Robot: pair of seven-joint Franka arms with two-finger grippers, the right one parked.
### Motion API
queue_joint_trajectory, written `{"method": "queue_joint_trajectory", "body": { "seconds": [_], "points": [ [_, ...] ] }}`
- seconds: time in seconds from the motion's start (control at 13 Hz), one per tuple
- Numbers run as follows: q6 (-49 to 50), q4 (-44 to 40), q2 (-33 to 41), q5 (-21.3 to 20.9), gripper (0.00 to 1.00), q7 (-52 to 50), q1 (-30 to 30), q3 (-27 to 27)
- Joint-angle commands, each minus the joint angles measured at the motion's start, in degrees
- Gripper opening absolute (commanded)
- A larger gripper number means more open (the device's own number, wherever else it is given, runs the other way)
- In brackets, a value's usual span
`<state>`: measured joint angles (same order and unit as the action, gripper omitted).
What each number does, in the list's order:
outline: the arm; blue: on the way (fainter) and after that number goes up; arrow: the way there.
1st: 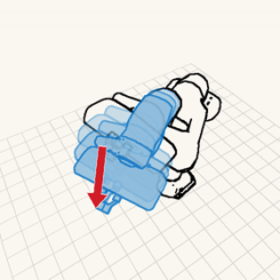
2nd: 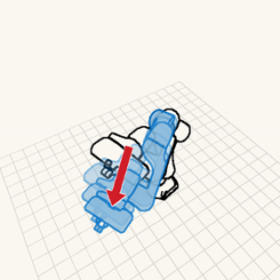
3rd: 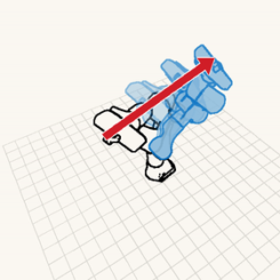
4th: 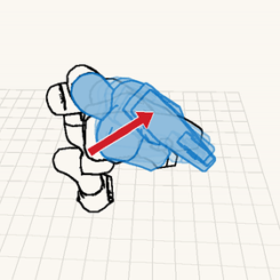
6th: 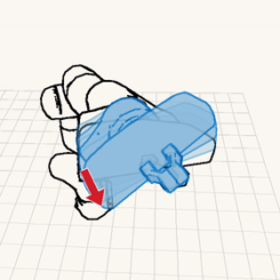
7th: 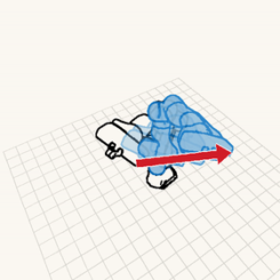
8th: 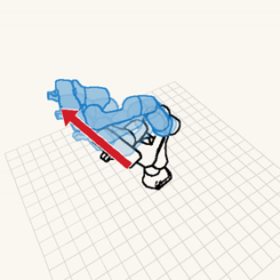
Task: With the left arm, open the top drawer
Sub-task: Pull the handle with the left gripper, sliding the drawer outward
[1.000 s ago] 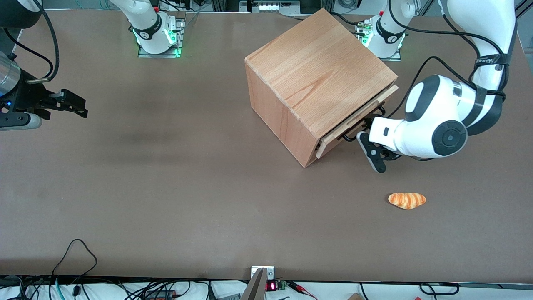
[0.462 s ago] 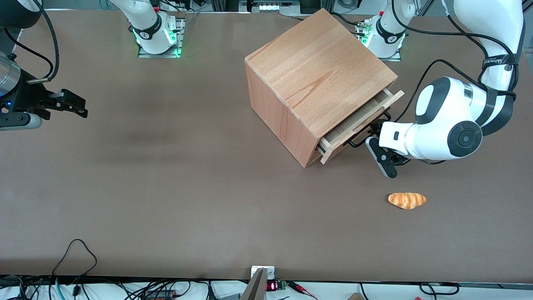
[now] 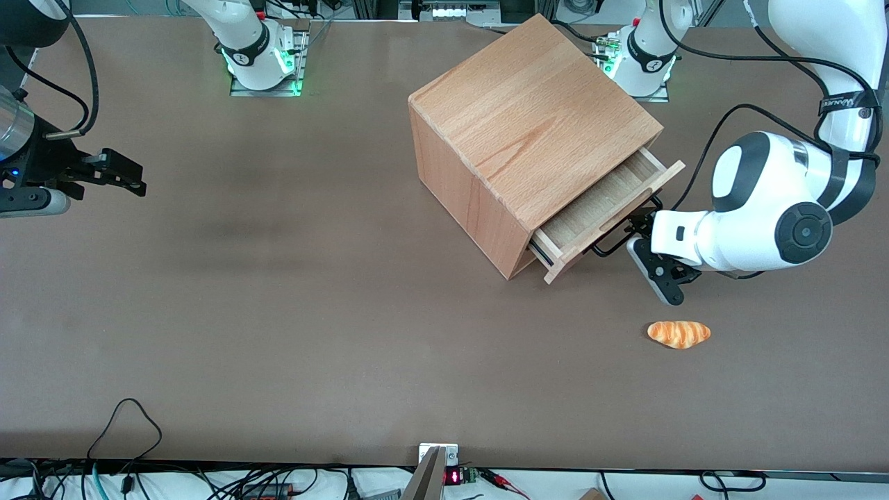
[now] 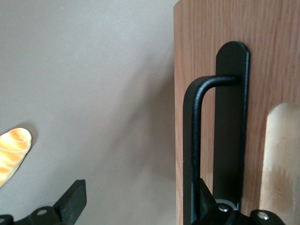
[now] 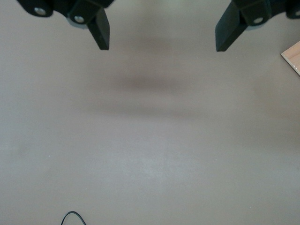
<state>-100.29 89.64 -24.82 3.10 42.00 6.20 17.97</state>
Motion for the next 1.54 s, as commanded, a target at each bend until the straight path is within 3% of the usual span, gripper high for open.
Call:
{"method": "queue_joint_trajectory", "body": {
  "seconds": [0.0,1.46],
  "points": [
    [-1.3,-0.7,-0.1,-0.9,1.0,1.2,1.2,0.0],
    [-6.2,-3.2,-2.5,-3.3,1.0,1.2,4.2,0.0]
  ]
}}
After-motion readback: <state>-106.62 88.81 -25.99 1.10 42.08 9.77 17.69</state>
